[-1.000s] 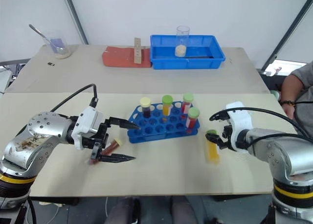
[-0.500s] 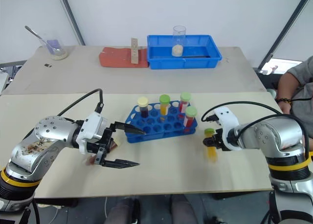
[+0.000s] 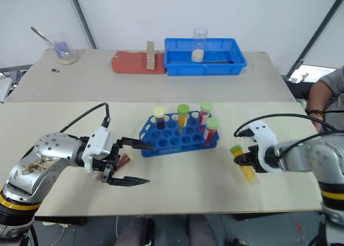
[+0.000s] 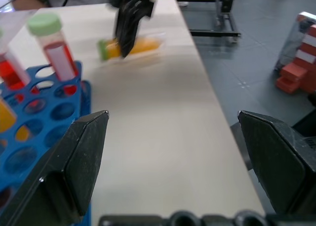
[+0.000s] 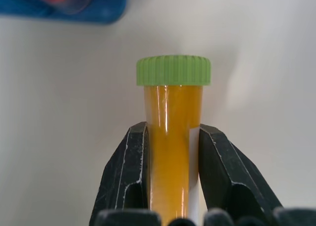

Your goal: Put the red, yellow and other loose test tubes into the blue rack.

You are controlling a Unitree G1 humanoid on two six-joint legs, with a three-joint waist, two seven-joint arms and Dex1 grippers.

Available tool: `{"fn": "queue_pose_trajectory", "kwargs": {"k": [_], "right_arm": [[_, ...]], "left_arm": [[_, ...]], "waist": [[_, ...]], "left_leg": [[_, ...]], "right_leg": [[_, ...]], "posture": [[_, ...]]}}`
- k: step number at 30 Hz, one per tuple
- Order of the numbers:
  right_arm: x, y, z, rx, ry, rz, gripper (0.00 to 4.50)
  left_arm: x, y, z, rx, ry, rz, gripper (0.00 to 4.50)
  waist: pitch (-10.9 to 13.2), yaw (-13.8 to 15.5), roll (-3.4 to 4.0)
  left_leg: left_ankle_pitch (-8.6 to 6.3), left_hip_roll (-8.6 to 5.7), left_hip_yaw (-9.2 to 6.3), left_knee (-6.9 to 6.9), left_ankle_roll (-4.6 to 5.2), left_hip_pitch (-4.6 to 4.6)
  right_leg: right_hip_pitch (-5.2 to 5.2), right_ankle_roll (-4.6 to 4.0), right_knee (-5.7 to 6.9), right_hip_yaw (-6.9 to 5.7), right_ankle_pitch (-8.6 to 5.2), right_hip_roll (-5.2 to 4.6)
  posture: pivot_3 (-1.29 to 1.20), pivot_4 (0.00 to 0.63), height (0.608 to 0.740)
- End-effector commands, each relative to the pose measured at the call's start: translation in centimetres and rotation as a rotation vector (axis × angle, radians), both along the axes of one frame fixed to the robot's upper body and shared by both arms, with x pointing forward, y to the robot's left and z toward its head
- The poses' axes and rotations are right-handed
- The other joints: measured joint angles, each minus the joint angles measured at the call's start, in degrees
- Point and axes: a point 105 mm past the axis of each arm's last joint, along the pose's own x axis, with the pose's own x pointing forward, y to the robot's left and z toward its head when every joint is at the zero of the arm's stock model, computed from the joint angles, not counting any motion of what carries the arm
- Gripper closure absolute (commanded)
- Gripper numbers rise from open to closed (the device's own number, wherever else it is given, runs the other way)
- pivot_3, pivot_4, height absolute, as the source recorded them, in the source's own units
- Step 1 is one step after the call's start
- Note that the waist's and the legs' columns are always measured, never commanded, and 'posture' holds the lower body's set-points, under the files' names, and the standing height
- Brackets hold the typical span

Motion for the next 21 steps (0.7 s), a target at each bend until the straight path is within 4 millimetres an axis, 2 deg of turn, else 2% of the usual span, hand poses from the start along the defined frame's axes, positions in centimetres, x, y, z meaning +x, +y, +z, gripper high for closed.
{"fn": "queue_pose_trajectory", "kwargs": {"k": [1,3,5,11,17,21], "right_arm": [[-1.8,3.3,3.0,0.132,-0.222,0.172,3.53],[-2.5,5.5,4.3,0.269,-0.358,0.246,3.53],[-3.0,7.3,5.3,0.335,-0.489,0.308,3.53],[-1.0,11.2,7.8,0.486,-0.784,0.341,3.53],[1.5,14.1,7.6,0.486,-1.007,0.367,3.53],[2.9,14.4,6.2,0.460,-1.078,0.326,3.54]], "left_arm": [[0.7,1.6,0.9,-0.014,-0.037,0.079,0.00],[1.0,2.1,1.1,-0.024,-0.041,0.102,0.00],[1.1,2.4,1.3,-0.037,-0.040,0.109,0.00],[1.1,2.8,1.9,-0.085,-0.036,0.121,0.00],[0.8,2.7,1.9,-0.079,-0.019,0.119,0.00],[0.6,2.5,2.0,-0.073,-0.011,0.120,0.00]], "waist": [[0.0,-0.2,0.00],[0.0,-0.3,0.00],[0.0,-0.4,0.01],[0.0,-0.5,-0.01],[0.0,-0.3,-0.02],[0.0,-0.2,-0.02]], "left_leg": [[0.00,0.01,-0.03,0.00,0.00,-0.01],[0.00,0.05,-0.04,-0.01,0.00,0.05],[0.00,0.08,-0.02,0.01,-0.01,0.15],[0.03,0.07,0.04,0.06,-0.04,0.21],[0.02,0.06,0.04,-0.03,-0.04,0.14],[0.02,0.06,0.04,-0.02,-0.04,0.12]], "right_leg": [[0.00,0.00,0.00,-0.02,0.00,0.01],[0.02,-0.01,0.05,-0.02,0.00,0.06],[0.04,-0.01,0.11,0.01,0.00,0.10],[0.06,-0.34,0.10,0.03,-0.16,0.06],[-0.02,-0.17,0.13,-0.01,-0.04,0.07],[-0.01,-0.15,0.11,-0.01,-0.03,0.06]], "posture": [[0.00,0.150,0.740],[0.00,0.150,0.740],[0.00,0.150,0.740],[0.00,0.150,0.740],[0.00,0.150,0.740],[0.00,0.150,0.740]]}}
